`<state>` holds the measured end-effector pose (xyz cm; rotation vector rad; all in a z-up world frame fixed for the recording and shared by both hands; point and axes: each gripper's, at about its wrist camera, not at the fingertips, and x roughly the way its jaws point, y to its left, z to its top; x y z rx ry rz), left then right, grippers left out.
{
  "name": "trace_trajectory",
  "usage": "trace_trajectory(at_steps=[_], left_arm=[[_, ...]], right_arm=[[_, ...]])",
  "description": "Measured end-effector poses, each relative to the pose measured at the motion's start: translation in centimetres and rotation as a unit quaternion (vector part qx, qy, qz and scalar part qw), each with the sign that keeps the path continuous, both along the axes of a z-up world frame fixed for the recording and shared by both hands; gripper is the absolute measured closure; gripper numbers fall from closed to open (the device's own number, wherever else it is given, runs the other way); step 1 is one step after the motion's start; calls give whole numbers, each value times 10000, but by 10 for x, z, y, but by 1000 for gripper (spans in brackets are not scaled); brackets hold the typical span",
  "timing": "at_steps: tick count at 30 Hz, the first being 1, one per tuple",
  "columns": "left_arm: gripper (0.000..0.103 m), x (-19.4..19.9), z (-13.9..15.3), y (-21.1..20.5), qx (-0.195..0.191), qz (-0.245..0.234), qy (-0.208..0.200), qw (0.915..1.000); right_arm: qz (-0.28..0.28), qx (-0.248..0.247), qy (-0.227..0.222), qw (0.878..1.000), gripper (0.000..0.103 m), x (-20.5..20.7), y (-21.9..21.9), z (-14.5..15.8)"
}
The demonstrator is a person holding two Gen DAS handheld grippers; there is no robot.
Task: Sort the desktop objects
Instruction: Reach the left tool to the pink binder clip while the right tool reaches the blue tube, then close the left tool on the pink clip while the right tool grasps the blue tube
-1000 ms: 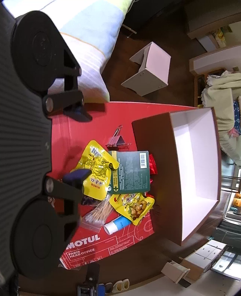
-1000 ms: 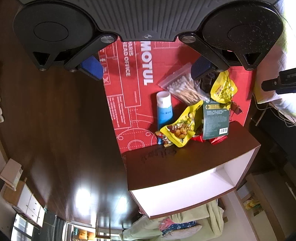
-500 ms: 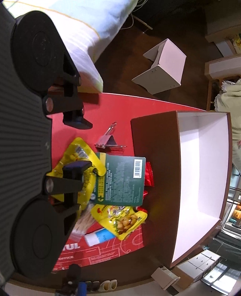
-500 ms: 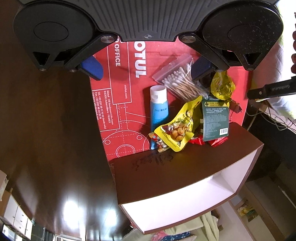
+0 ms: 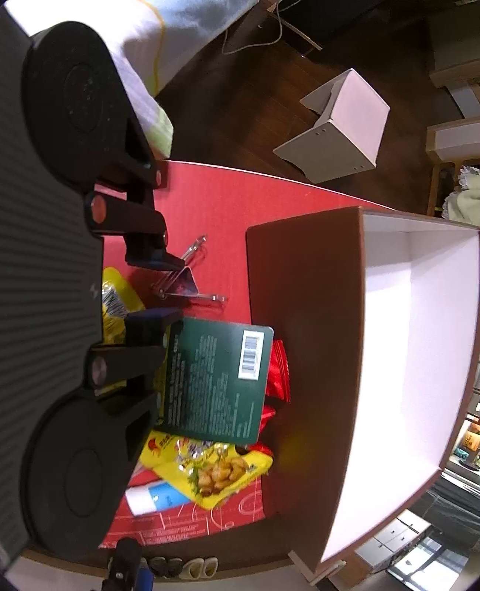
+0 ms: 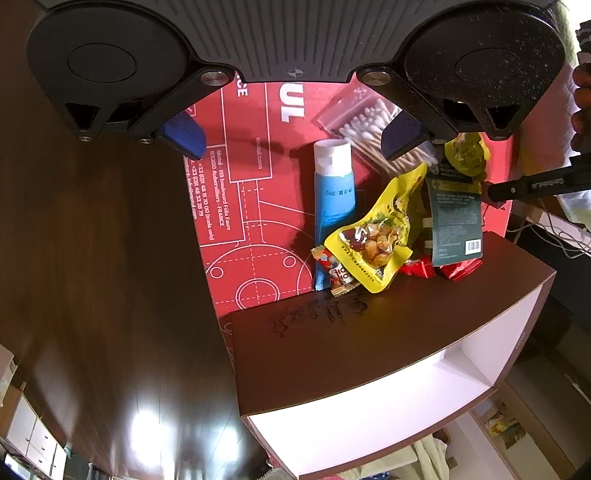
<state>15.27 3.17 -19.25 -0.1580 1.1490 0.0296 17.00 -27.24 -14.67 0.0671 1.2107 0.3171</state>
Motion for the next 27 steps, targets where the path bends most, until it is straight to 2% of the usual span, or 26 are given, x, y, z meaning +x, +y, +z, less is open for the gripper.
trace_trajectory(at_steps=[7,12,19,20,21,22,27], left_arm=[[88,7,-16,4,-18,37,77,10000],[92,6,-21,6,-61,-86,-14,9999],[96,1,-12,-1,4,-382,-151,9992],[96,0,-11,-2,-2,-402,-155,9991],[96,0,-11,-3,4,-411,-146,9990],[96,0,-12,-3,27,-413,-124,9991],[95,1,-19,0,14,-349,-44,9994]], right_arm=[[97,41,34,9999,0,11,4,-7],[214,56,-9,9998,0,16,12,-13],[862,-424,-386,9946,1,13,34,-23],[977,-485,-449,9930,5,13,37,-25],[1098,-515,-460,9916,27,13,41,-27],[1170,-542,-433,9907,35,14,45,-30],[1374,-778,-574,9858,35,16,63,-43]])
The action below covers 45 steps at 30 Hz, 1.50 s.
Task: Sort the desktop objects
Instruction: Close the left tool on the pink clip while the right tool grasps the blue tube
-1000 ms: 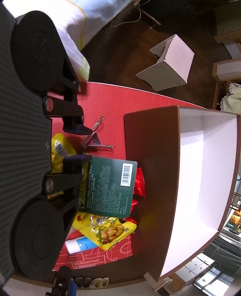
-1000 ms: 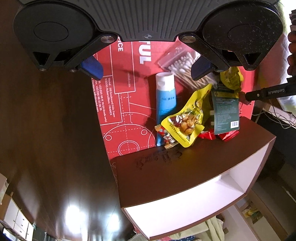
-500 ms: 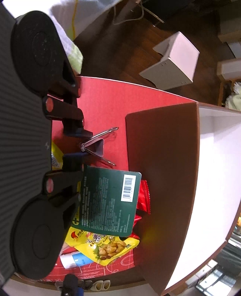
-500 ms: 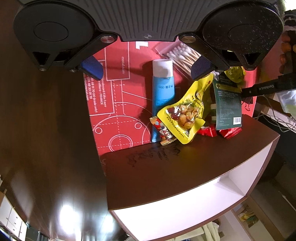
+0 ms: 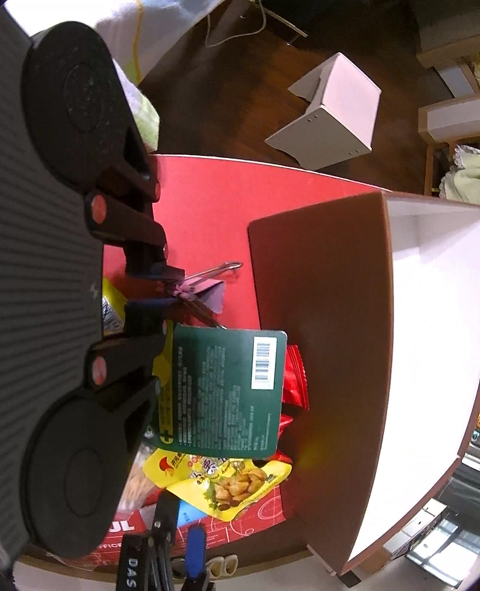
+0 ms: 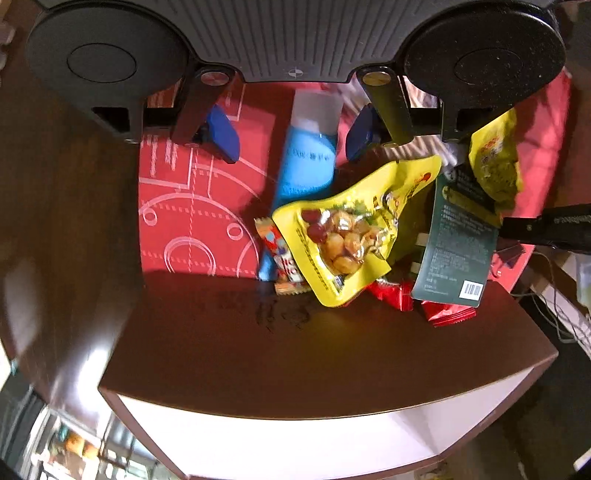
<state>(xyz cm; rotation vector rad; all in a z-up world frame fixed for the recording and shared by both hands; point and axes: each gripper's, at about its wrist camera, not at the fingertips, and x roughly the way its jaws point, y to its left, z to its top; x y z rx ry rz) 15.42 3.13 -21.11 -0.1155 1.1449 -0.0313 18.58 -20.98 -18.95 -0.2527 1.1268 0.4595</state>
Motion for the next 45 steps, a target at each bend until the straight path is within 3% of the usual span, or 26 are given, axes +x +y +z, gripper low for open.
trace_trajectory(at_steps=[4,5,7,11,17,26,34,37,45], left_arm=[[92,3,-6,3,-33,74,18,10000],[92,4,-8,3,-37,71,10,10000],[92,5,-8,1,13,-25,-61,10000],[95,3,-3,-1,45,-181,-140,9997],[98,-5,8,-1,51,-395,-225,9990],[99,-24,19,3,51,-519,-293,9982],[97,-37,12,3,62,-455,-163,9988],[92,-37,13,2,134,-444,-246,9986],[98,-36,9,2,248,-502,-351,9978]], right_arm=[[165,-139,-181,9996,35,-4,8,-8],[206,-133,-224,9994,40,-5,9,-7],[338,-123,-280,9990,67,-6,10,-5],[324,-167,-67,9993,73,-5,6,-2],[174,-113,325,9993,74,-16,-16,4],[-466,395,928,9938,74,-35,-52,15],[-674,481,885,9926,74,-45,-42,19],[-681,478,885,9926,74,-45,-43,19],[-645,489,829,9933,74,-50,-49,29]])
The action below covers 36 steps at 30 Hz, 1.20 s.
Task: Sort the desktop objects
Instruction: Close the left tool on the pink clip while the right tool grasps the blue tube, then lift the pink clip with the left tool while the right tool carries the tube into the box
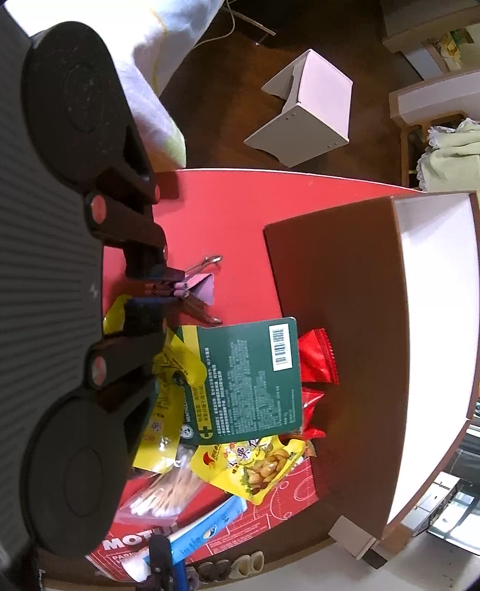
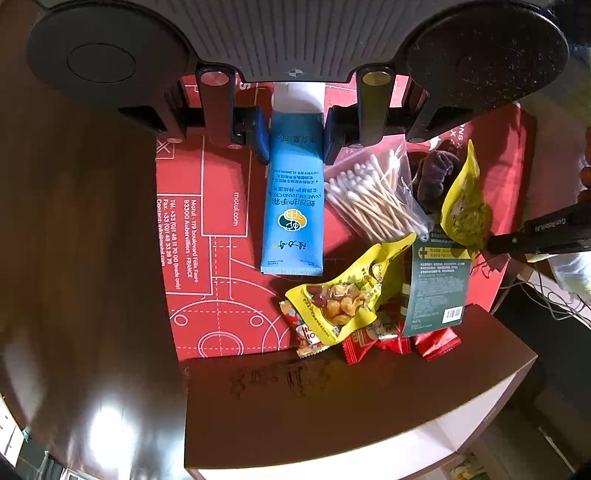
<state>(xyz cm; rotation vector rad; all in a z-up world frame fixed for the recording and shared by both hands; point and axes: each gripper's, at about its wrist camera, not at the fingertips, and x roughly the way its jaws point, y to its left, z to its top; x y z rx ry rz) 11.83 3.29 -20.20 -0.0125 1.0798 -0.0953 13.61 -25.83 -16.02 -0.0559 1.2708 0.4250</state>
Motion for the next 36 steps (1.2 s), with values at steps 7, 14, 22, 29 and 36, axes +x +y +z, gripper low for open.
trace_trajectory(at_steps=[7,14,22,29,36], left_arm=[[98,-8,22,3,-39,-72,-167,9998],[98,-19,57,-5,-136,-246,-442,9986],[98,-15,89,-20,-88,-372,-634,9973],[98,2,110,-26,-6,-338,-782,9964],[98,27,123,-33,72,-267,-967,9949]], right_arm=[[-35,202,-50,9998,74,-1,-8,16],[-57,404,-151,9991,74,-5,-8,35],[-39,551,-363,9978,74,-3,0,56],[-16,788,-588,9952,74,11,8,78],[60,923,-791,9926,74,32,19,94]])
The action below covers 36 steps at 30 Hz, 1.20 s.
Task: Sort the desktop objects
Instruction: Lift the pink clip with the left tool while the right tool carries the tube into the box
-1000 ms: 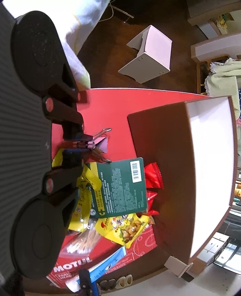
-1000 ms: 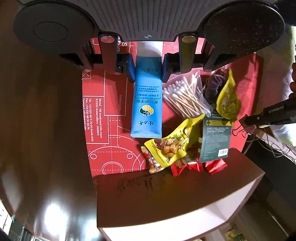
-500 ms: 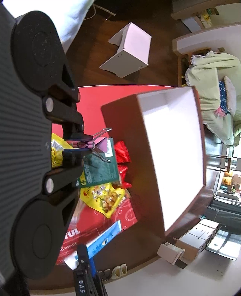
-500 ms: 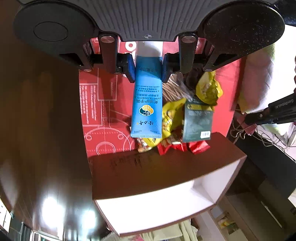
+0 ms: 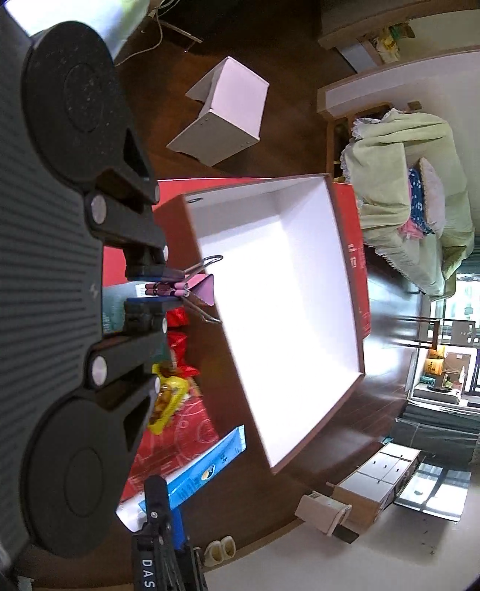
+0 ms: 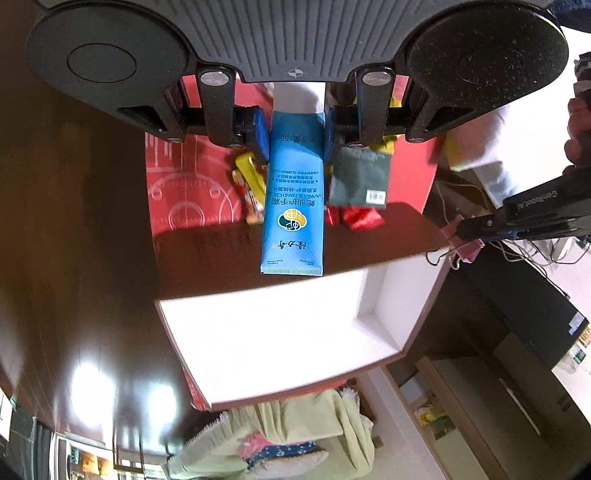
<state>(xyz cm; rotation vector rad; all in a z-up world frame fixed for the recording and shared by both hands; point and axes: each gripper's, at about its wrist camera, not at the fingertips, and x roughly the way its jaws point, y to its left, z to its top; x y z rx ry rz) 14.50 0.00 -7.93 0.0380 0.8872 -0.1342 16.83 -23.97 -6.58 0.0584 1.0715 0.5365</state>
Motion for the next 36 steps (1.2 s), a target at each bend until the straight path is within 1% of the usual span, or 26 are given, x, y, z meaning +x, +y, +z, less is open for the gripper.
trace_trajectory(at_steps=[4,11,22,28,33,36], left_arm=[[98,13,3,-4,41,36,-27,10000],[98,40,7,-9,86,125,-113,9998],[98,93,5,-13,131,328,-210,9992],[98,126,-3,-12,97,450,-195,9988],[98,150,-20,-11,56,485,-5,9988],[98,165,-33,-13,133,526,141,9984]], right_arm=[[41,-2,-114,9999,74,14,6,4],[130,-48,-441,9989,74,45,18,13],[186,-178,-623,9977,74,113,42,3],[249,-290,-522,9979,74,150,60,-14],[285,-482,-300,9980,74,175,69,-36],[361,-621,-183,9973,74,186,74,-49]])
